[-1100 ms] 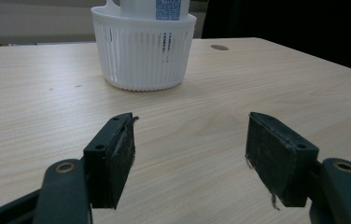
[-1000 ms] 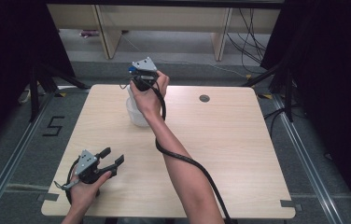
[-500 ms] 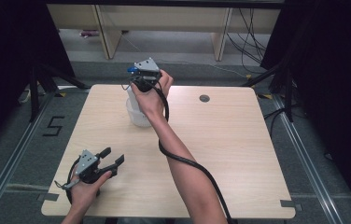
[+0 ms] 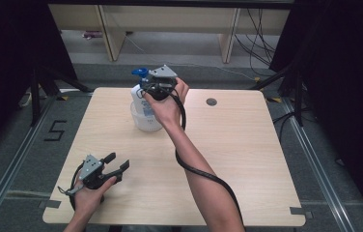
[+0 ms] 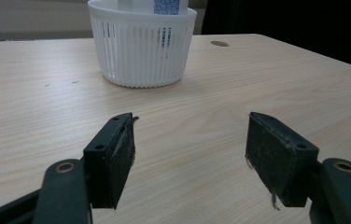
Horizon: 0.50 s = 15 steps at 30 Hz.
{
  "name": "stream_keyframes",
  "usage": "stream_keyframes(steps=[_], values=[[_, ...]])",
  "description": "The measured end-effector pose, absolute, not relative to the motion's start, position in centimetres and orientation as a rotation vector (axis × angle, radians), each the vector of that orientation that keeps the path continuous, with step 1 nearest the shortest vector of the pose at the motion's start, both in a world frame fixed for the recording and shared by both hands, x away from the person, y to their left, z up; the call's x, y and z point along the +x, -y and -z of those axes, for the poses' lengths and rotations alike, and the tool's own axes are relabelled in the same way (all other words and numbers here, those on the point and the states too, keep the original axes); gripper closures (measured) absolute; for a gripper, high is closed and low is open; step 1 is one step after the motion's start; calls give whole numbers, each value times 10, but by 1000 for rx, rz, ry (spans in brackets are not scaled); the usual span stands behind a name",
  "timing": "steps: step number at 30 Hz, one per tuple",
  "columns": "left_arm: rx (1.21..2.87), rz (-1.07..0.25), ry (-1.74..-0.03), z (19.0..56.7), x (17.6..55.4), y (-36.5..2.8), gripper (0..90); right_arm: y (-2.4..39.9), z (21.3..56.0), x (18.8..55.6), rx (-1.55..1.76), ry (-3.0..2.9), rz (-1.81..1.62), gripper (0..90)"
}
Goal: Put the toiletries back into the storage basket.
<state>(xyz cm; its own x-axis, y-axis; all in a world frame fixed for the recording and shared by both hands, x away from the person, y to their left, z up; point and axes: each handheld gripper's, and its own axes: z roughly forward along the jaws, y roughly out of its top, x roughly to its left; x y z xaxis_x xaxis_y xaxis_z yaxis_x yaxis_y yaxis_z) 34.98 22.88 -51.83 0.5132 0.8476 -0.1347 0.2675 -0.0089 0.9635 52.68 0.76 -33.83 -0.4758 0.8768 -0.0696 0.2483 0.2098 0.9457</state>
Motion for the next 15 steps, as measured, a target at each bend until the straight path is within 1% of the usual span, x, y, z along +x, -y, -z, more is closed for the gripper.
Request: stream_keyframes(steps=[1,3,4,5,12,13,15], values=[[1551,-608,-958,519,352,-229,322,-4,337,526,1025,-1859,-1276,345],[1558,-601,-989,519,350,-228,321,-1,336,521,1028,-1874,-1274,345],[1559,-606,-946,520,353,-228,321,-1,336,521,1028,-1874,-1274,345],[1566,-603,-990,519,350,-227,322,4,335,518,1020,-1875,-1277,347],[1579,-609,-982,519,350,-226,322,19,339,505,1023,-1891,-1287,351],[1575,-615,-942,520,353,-226,322,22,340,501,1050,-1898,-1287,352],[1574,-615,-950,520,352,-226,322,28,341,496,1049,-1911,-1276,355]])
